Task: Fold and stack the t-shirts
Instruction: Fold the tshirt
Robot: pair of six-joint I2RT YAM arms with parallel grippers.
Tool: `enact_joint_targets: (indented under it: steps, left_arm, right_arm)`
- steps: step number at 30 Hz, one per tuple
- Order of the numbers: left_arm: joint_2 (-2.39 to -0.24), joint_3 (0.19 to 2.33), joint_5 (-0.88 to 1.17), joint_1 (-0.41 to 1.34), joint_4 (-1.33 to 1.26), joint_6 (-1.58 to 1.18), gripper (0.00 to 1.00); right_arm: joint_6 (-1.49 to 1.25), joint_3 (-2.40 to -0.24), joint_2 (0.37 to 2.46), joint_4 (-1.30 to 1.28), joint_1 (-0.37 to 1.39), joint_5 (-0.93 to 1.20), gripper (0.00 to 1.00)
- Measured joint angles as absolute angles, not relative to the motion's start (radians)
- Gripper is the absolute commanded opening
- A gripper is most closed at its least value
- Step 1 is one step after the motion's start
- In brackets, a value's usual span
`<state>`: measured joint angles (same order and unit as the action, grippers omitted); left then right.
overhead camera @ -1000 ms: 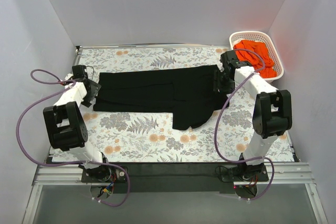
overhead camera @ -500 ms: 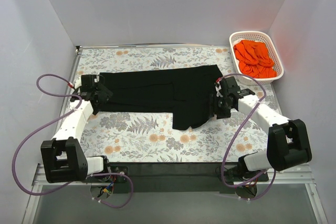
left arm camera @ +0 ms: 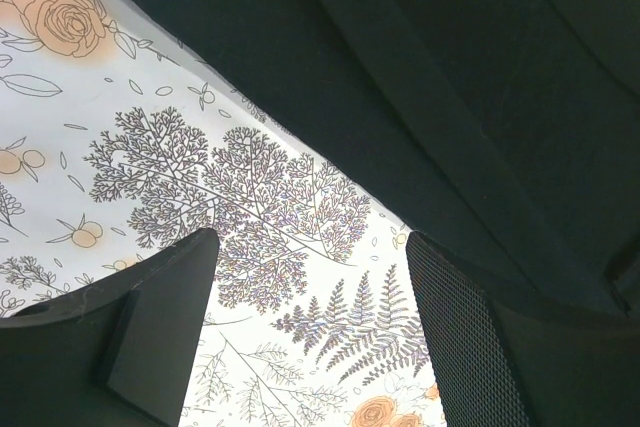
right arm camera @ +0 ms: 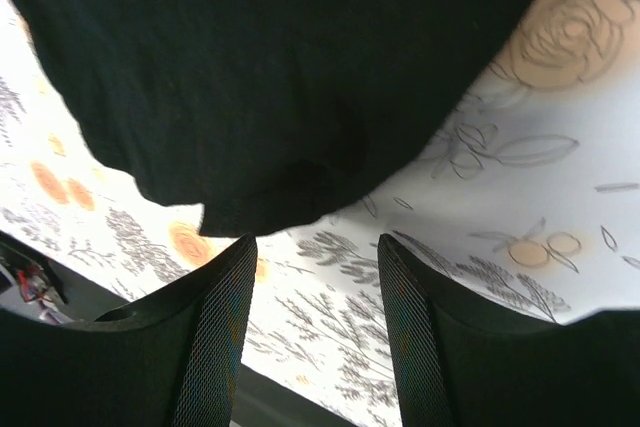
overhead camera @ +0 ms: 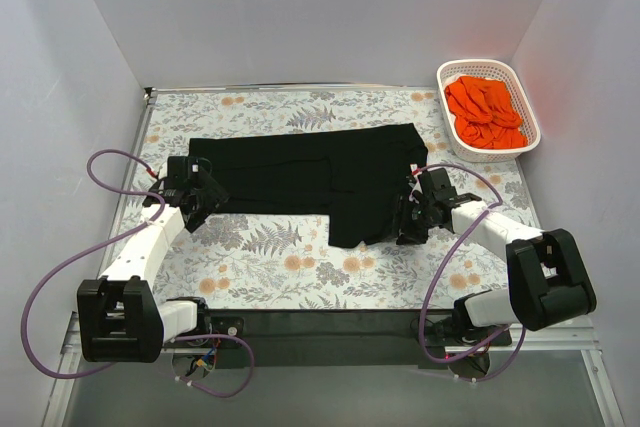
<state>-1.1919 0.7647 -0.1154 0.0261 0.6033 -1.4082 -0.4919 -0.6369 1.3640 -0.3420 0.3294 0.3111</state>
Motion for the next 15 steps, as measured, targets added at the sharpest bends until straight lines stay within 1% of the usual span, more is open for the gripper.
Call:
enact_joint_targets:
  steps: [9,11,12,15]
  left_arm:
    - [-1.192,0.765,-0.112,0.028,0.601,-1.401,0.70]
    - [-1.195,0.765,-0.111,0.028,0.601,-1.400,0.70]
    - [-1.197,0.765,-0.110,0.028,0.601,-1.399,0.70]
    - [-1.203,0.765,-0.107,0.028,0.599,-1.398,0.70]
  right_arm:
    - [-0.545,-0.632,1.364,-0.260,0.329,0.336,0.48]
    - [-0.551,-0.629,1.365,-0.257,0.329,0.336,0.44]
    - [-0.555,-0.627,1.367,-0.252,0.329,0.337,0.40]
    - [-0.569,-0.622,1.380,-0.241,0.329,0.340,0.32]
